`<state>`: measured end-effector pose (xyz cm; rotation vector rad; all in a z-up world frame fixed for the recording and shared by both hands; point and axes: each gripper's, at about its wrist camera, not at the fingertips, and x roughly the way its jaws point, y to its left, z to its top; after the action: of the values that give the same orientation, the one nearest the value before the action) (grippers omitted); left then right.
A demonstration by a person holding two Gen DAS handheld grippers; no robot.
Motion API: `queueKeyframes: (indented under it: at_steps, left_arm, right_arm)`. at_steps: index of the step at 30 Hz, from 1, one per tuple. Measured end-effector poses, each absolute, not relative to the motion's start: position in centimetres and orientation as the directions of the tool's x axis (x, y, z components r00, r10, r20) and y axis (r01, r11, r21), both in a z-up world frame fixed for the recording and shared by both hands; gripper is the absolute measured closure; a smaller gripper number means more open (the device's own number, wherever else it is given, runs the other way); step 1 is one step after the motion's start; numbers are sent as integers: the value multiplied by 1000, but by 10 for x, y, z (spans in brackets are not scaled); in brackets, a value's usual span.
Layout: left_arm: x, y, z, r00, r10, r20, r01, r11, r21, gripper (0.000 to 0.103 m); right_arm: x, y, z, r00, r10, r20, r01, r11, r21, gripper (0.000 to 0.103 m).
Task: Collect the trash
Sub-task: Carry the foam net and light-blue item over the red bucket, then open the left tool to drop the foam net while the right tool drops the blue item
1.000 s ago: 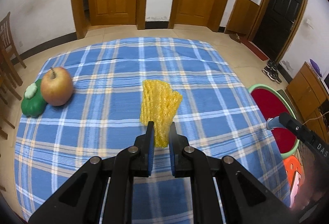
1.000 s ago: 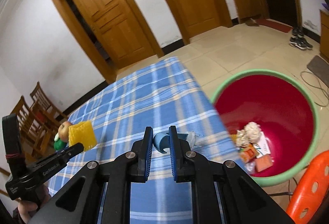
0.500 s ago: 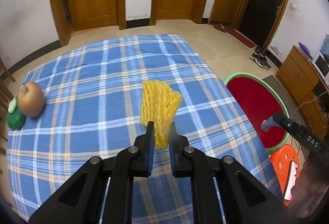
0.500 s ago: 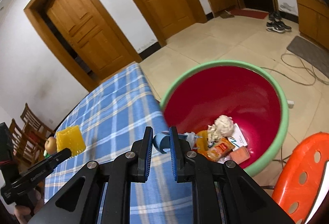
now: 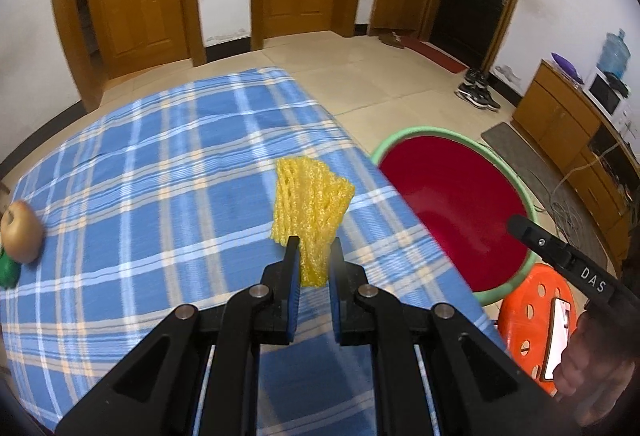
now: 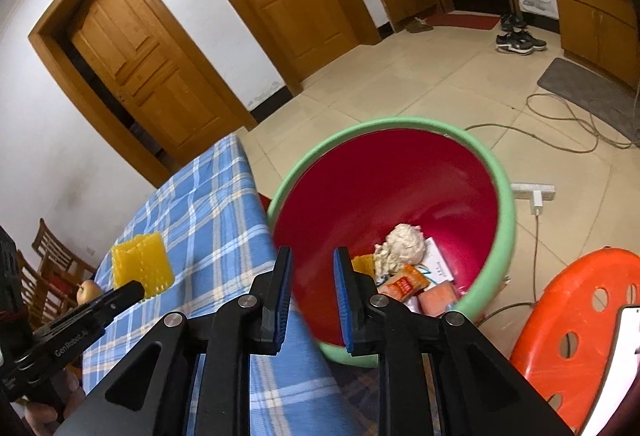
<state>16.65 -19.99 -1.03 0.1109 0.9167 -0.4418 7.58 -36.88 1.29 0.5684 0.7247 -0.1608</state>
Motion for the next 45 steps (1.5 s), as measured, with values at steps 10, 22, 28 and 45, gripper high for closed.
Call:
queueKeyframes:
  at_steps: [10,22,28,45]
  left_arm:
    - [165,-263,-20,461,-392,-796,529,842,-109,92]
    - [162,-321,-31,439,-419,-795,614,786,-75,74]
    - [162,-320,-31,445,-410,-796,605,793,-70,62]
    - [145,-251,-22,505,-331,-797,458,886,-77,44]
  right_arm:
    - [55,-394,10,741,11,-671,388,808,443,75]
    - [39,-416,4,730,-17,-683,434,784,444,75]
    - [38,-417,4,733,-19,-680,432,785,444,73]
    - [37,-370,26,757,-11,-653,356,845,399,48]
